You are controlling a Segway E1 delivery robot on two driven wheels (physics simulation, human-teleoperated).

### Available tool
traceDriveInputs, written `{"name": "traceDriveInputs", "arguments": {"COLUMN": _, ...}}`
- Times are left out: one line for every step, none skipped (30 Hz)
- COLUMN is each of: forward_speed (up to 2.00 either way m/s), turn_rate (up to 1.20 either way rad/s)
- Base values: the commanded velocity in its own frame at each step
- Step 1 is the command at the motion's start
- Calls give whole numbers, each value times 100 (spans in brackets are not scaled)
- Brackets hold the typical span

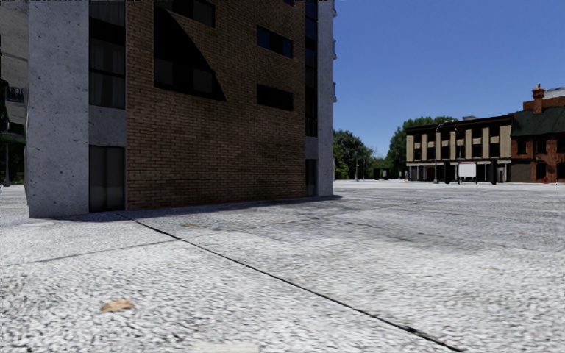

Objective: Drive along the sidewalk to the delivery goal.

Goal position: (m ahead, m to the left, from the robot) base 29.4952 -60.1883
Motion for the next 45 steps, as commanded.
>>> {"name": "traceDriveInputs", "arguments": {"forward_speed": 200, "turn_rate": -60}}
{"name": "traceDriveInputs", "arguments": {"forward_speed": 200, "turn_rate": -60}}
{"name": "traceDriveInputs", "arguments": {"forward_speed": 200, "turn_rate": -60}}
{"name": "traceDriveInputs", "arguments": {"forward_speed": 200, "turn_rate": -60}}
{"name": "traceDriveInputs", "arguments": {"forward_speed": 200, "turn_rate": -60}}
{"name": "traceDriveInputs", "arguments": {"forward_speed": 200, "turn_rate": -60}}
{"name": "traceDriveInputs", "arguments": {"forward_speed": 200, "turn_rate": -60}}
{"name": "traceDriveInputs", "arguments": {"forward_speed": 200, "turn_rate": -60}}
{"name": "traceDriveInputs", "arguments": {"forward_speed": 200, "turn_rate": -60}}
{"name": "traceDriveInputs", "arguments": {"forward_speed": 200, "turn_rate": -60}}
{"name": "traceDriveInputs", "arguments": {"forward_speed": 200, "turn_rate": -60}}
{"name": "traceDriveInputs", "arguments": {"forward_speed": 200, "turn_rate": -60}}
{"name": "traceDriveInputs", "arguments": {"forward_speed": 200, "turn_rate": -60}}
{"name": "traceDriveInputs", "arguments": {"forward_speed": 200, "turn_rate": -60}}
{"name": "traceDriveInputs", "arguments": {"forward_speed": 200, "turn_rate": -60}}
{"name": "traceDriveInputs", "arguments": {"forward_speed": 200, "turn_rate": -60}}
{"name": "traceDriveInputs", "arguments": {"forward_speed": 200, "turn_rate": -60}}
{"name": "traceDriveInputs", "arguments": {"forward_speed": 200, "turn_rate": -60}}
{"name": "traceDriveInputs", "arguments": {"forward_speed": 200, "turn_rate": -51}}
{"name": "traceDriveInputs", "arguments": {"forward_speed": 200, "turn_rate": -45}}
{"name": "traceDriveInputs", "arguments": {"forward_speed": 200, "turn_rate": -45}}
{"name": "traceDriveInputs", "arguments": {"forward_speed": 200, "turn_rate": -30}}
{"name": "traceDriveInputs", "arguments": {"forward_speed": 200, "turn_rate": -11}}
{"name": "traceDriveInputs", "arguments": {"forward_speed": 200, "turn_rate": -11}}
{"name": "traceDriveInputs", "arguments": {"forward_speed": 200, "turn_rate": 0}}
{"name": "traceDriveInputs", "arguments": {"forward_speed": 200, "turn_rate": 0}}
{"name": "traceDriveInputs", "arguments": {"forward_speed": 200, "turn_rate": 0}}
{"name": "traceDriveInputs", "arguments": {"forward_speed": 200, "turn_rate": 0}}
{"name": "traceDriveInputs", "arguments": {"forward_speed": 200, "turn_rate": 0}}
{"name": "traceDriveInputs", "arguments": {"forward_speed": 200, "turn_rate": 0}}
{"name": "traceDriveInputs", "arguments": {"forward_speed": 200, "turn_rate": 0}}
{"name": "traceDriveInputs", "arguments": {"forward_speed": 200, "turn_rate": 0}}
{"name": "traceDriveInputs", "arguments": {"forward_speed": 200, "turn_rate": 0}}
{"name": "traceDriveInputs", "arguments": {"forward_speed": 200, "turn_rate": 0}}
{"name": "traceDriveInputs", "arguments": {"forward_speed": 200, "turn_rate": 0}}
{"name": "traceDriveInputs", "arguments": {"forward_speed": 200, "turn_rate": 0}}
{"name": "traceDriveInputs", "arguments": {"forward_speed": 200, "turn_rate": 0}}
{"name": "traceDriveInputs", "arguments": {"forward_speed": 200, "turn_rate": 0}}
{"name": "traceDriveInputs", "arguments": {"forward_speed": 200, "turn_rate": 0}}
{"name": "traceDriveInputs", "arguments": {"forward_speed": 200, "turn_rate": 0}}
{"name": "traceDriveInputs", "arguments": {"forward_speed": 200, "turn_rate": 0}}
{"name": "traceDriveInputs", "arguments": {"forward_speed": 200, "turn_rate": 0}}
{"name": "traceDriveInputs", "arguments": {"forward_speed": 200, "turn_rate": 0}}
{"name": "traceDriveInputs", "arguments": {"forward_speed": 200, "turn_rate": 0}}
{"name": "traceDriveInputs", "arguments": {"forward_speed": 200, "turn_rate": 0}}
